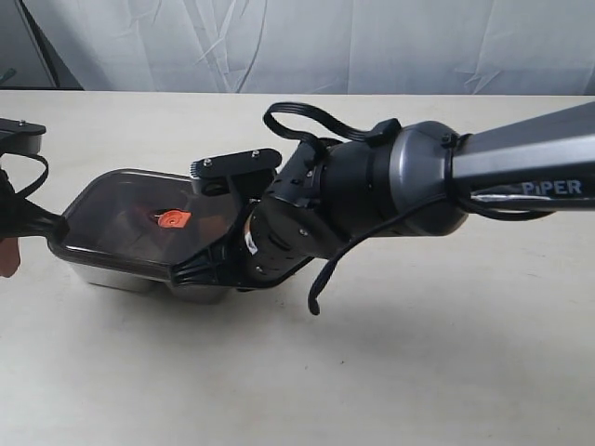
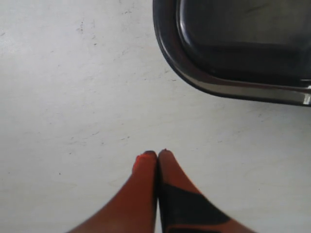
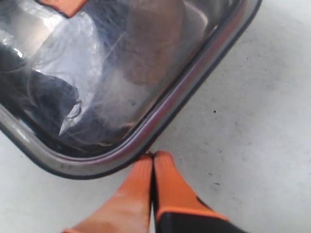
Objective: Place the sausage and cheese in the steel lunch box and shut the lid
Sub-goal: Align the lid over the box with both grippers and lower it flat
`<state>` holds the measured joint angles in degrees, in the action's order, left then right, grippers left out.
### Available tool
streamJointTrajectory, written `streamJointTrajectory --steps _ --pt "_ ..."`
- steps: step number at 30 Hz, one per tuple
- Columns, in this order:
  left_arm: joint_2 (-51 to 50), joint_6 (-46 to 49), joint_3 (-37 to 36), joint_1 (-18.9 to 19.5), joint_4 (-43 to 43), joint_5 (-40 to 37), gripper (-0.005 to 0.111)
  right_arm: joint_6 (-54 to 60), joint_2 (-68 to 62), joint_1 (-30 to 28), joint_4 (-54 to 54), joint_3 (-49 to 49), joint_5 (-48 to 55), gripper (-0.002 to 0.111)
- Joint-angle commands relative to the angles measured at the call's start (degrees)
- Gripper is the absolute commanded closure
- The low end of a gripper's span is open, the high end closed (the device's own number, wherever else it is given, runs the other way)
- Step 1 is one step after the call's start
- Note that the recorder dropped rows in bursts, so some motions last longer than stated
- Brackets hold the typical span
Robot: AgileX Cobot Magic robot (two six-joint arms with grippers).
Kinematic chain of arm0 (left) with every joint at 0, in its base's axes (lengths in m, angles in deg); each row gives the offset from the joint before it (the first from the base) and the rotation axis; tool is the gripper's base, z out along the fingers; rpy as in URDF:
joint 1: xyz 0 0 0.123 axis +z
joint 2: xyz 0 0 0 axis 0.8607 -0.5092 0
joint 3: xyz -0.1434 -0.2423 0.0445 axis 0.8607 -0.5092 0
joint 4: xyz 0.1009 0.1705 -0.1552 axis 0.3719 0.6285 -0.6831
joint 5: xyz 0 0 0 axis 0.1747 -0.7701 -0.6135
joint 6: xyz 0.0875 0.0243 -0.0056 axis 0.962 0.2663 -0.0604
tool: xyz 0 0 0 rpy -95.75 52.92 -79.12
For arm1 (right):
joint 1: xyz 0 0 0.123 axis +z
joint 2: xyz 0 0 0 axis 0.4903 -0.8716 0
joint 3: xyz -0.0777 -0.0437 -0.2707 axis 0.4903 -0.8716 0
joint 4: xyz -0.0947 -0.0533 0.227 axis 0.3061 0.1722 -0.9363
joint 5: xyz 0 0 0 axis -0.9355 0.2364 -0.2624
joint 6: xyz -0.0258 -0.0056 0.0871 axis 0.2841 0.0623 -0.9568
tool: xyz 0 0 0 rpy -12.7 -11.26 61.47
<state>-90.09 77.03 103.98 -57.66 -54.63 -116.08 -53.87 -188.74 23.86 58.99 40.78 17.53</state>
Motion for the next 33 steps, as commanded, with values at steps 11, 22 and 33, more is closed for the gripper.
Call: streamJointTrajectory --steps 11,22,33 --pt "-0.2 0.0 0.3 0.4 -0.3 0.3 0.106 -1.1 0.6 -0.1 1.9 0.2 -1.5 0.108" --pt "-0.2 0.0 0.3 0.4 -1.5 2.1 0.106 -2.2 0.6 -0.3 2.4 0.2 -1.4 0.108" --pt "-4.0 -0.6 0.3 0.4 -1.6 5.2 0.106 -3.4 0.6 -1.3 3.2 0.2 2.3 0.108"
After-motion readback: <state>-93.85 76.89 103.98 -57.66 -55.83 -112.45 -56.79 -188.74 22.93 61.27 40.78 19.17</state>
